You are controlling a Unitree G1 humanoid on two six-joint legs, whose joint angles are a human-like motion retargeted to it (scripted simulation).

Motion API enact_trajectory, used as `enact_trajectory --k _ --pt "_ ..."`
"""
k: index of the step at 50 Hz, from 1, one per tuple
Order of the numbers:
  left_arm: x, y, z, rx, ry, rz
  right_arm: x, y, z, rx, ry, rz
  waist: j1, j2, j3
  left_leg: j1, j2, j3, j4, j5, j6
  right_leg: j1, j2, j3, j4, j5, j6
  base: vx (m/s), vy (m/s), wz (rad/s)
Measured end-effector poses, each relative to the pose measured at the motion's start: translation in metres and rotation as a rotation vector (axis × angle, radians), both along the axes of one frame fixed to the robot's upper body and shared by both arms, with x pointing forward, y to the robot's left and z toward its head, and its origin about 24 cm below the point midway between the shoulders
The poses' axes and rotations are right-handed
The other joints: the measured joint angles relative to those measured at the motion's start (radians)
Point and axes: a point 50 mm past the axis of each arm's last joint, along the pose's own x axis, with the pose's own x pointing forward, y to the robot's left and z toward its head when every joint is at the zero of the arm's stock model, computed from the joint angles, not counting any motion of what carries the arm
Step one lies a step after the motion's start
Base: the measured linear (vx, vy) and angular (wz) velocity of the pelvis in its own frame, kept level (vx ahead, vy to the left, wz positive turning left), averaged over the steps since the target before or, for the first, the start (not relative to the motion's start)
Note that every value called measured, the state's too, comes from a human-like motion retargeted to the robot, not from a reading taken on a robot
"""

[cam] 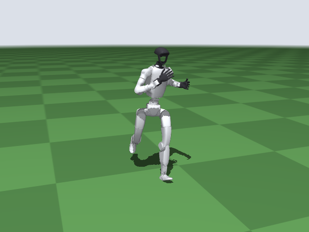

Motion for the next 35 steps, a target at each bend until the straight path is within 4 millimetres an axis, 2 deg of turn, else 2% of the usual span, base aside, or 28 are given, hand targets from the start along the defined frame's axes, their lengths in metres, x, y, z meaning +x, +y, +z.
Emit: enact_trajectory --k 1,2,3,5,7,9,10,12,13,15,17,18,20,22,23,25,27,29,30,32,35 --pt "0.011 -0.007 0.000 -0.014 -0.038 -0.017 0.004 -0.001 -0.012 -0.026 0.057 -0.023 -0.035 0.014 0.022 0.018 -0.011 -0.044 0.051 0.027 0.034 -0.043 -0.023 -0.029 0.199 -0.080 -0.060 1.71 0.32 0.88" --pt "0.025 -0.015 0.001 -0.040 -0.078 -0.034 0.010 -0.002 -0.026 -0.052 0.121 -0.054 -0.070 0.005 0.042 0.015 -0.036 -0.082 0.126 0.028 0.093 -0.114 -0.057 -0.043 0.406 -0.151 -0.098 1.60 0.27 1.05" --pt "0.044 -0.025 0.004 -0.087 -0.120 -0.050 0.019 -0.004 -0.042 -0.078 0.199 -0.103 -0.103 -0.048 0.058 -0.033 -0.093 -0.110 0.252 -0.024 0.204 -0.239 -0.112 -0.030 0.630 -0.203 -0.094 1.55 0.23 1.11" --pt "0.085 -0.054 0.016 -0.106 -0.210 -0.127 0.031 -0.014 -0.084 -0.104 0.390 -0.239 -0.179 -0.118 0.072 -0.106 -0.169 -0.149 0.486 -0.184 0.327 -0.480 -0.150 0.018 0.956 -0.280 -0.056 1.53 0.19 1.19" --pt "0.112 -0.079 0.049 -0.076 -0.348 -0.185 0.025 -0.030 -0.120 -0.093 0.570 -0.341 -0.266 -0.130 0.071 -0.073 -0.196 -0.173 0.570 -0.288 0.332 -0.678 -0.153 0.037 1.081 -0.340 -0.060 1.57 0.15 1.16" --pt "0.120 -0.098 0.089 -0.028 -0.528 -0.227 0.007 -0.051 -0.134 -0.063 0.677 -0.369 -0.384 -0.100 0.055 0.026 -0.194 -0.217 0.535 -0.306 0.278 -0.829 -0.183 -0.001 1.051 -0.379 -0.097 1.64 0.10 1.41" --pt "0.118 -0.105 0.107 -0.011 -0.615 -0.242 -0.004 -0.062 -0.137 -0.053 0.714 -0.370 -0.456 -0.074 0.045 0.089 -0.184 -0.248 0.495 -0.294 0.242 -0.882 -0.203 -0.036 0.991 -0.394 -0.117 1.69 0.01 1.84" --pt "0.112 -0.112 0.125 -0.035 -0.716 -0.258 -0.028 -0.085 -0.140 -0.048 0.795 -0.403 -0.612 0.010 0.027 0.232 -0.125 -0.329 0.379 -0.189 0.157 -0.899 -0.202 -0.135 0.724 -0.395 -0.125 1.71 -0.13 2.02" --pt "0.109 -0.115 0.128 -0.042 -0.741 -0.268 -0.039 -0.095 -0.143 -0.046 0.843 -0.429 -0.678 0.053 0.015 0.296 -0.083 -0.363 0.316 -0.109 0.112 -0.880 -0.175 -0.181 0.529 -0.390 -0.120 1.70 -0.26 1.85" --pt "0.105 -0.119 0.128 -0.009 -0.775 -0.300 -0.059 -0.112 -0.150 -0.100 0.911 -0.479 -0.786 0.121 -0.021 0.395 -0.011 -0.409 0.206 0.077 0.032 -0.839 -0.125 -0.239 0.082 -0.285 -0.075 1.70 -0.35 1.76" --pt "0.102 -0.117 0.130 -0.023 -0.788 -0.315 -0.074 -0.128 -0.154 -0.133 0.977 -0.547 -0.897 0.111 -0.021 0.501 0.002 -0.430 0.164 0.212 0.015 -0.697 -0.144 -0.270 -0.429 -0.151 0.015 1.76 -0.50 2.34" --pt "0.101 -0.115 0.133 -0.032 -0.796 -0.314 -0.079 -0.136 -0.155 -0.165 0.998 -0.584 -0.949 0.075 -0.008 0.556 -0.002 -0.417 0.181 0.235 0.026 -0.623 -0.183 -0.270 -0.635 -0.109 0.071 1.77 -0.66 2.45" --pt "0.099 -0.112 0.134 -0.016 -0.790 -0.319 -0.090 -0.149 -0.156 -0.213 1.040 -0.656 -1.006 -0.017 0.010 0.638 0.015 -0.336 0.289 0.199 0.071 -0.544 -0.281 -0.252 -0.841 -0.122 0.169 1.73 -0.83 1.91" --pt "0.099 -0.109 0.124 0.000 -0.742 -0.323 -0.098 -0.155 -0.157 -0.242 1.068 -0.693 -0.988 -0.077 0.005 0.654 0.051 -0.266 0.474 0.127 0.123 -0.524 -0.348 -0.234 -0.872 -0.147 0.194 1.56 -0.96 0.73" --pt "0.099 -0.106 0.120 0.013 -0.716 -0.340 -0.100 -0.157 -0.156 -0.255 1.066 -0.713 -0.957 -0.101 0.036 0.603 0.080 -0.268 0.698 0.032 0.152 -0.507 -0.364 -0.242 -0.860 -0.104 0.194 1.34 -0.82 0.27" --pt "0.103 -0.096 0.107 0.008 -0.654 -0.303 -0.092 -0.160 -0.153 -0.262 1.024 -0.725 -0.903 -0.087 0.080 0.449 0.110 -0.301 1.125 -0.105 0.190 -0.511 -0.396 -0.255 -0.780 0.060 0.194 1.23 -0.58 0.06" --pt "0.114 -0.079 0.070 -0.078 -0.462 -0.176 -0.071 -0.159 -0.161 -0.253 0.991 -0.736 -0.820 -0.044 0.150 0.342 0.107 -0.347 1.394 -0.200 0.231 -0.607 -0.377 -0.208 -0.454 0.009 0.162 1.15 -0.50 -0.49" --pt "0.119 -0.062 0.020 -0.199 -0.239 -0.038 -0.030 -0.153 -0.167 -0.311 0.914 -0.742 -0.733 -0.008 0.228 0.238 0.041 -0.377 1.560 -0.296 0.300 -0.649 -0.354 -0.181 -0.212 -0.124 0.124 1.00 -0.43 -0.60" --pt "0.114 -0.053 -0.003 -0.277 -0.142 0.029 -0.006 -0.149 -0.162 -0.371 0.839 -0.745 -0.695 0.013 0.252 0.157 0.015 -0.375 1.628 -0.326 0.313 -0.663 -0.345 -0.180 -0.129 -0.180 0.095 0.92 -0.29 -0.36" --pt "0.093 -0.042 -0.028 -0.324 -0.041 0.046 0.029 -0.129 -0.136 -0.370 0.677 -0.688 -0.600 0.036 0.231 -0.043 -0.042 -0.333 1.640 -0.348 0.353 -0.664 -0.330 -0.204 -0.092 -0.216 0.053 0.89 -0.23 -0.15" --pt "0.066 -0.029 -0.037 -0.220 0.041 -0.015 0.045 -0.099 -0.092 -0.206 0.499 -0.554 -0.426 0.025 0.152 -0.284 -0.113 -0.255 1.402 -0.316 0.367 -0.599 -0.293 -0.248 -0.182 -0.208 0.014 0.90 -0.14 0.15"
